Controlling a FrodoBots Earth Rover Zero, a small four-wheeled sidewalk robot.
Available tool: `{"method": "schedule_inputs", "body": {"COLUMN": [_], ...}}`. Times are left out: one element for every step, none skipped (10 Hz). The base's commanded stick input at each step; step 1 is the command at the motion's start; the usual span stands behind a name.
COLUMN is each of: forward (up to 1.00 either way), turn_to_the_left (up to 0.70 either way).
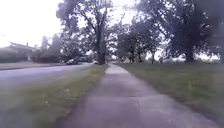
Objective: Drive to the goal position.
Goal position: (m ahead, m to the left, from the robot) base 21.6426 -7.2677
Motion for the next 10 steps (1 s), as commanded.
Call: {"method": "schedule_inputs", "body": {"forward": [0.7,0.7,0.7,0.7,0.7,0.7,0.7,0.7,0.7,0.7], "turn_to_the_left": [0.0,0.0,0.0,-0.09,-0.14,-0.14,-0.14,-0.14,-0.14,-0.14]}}
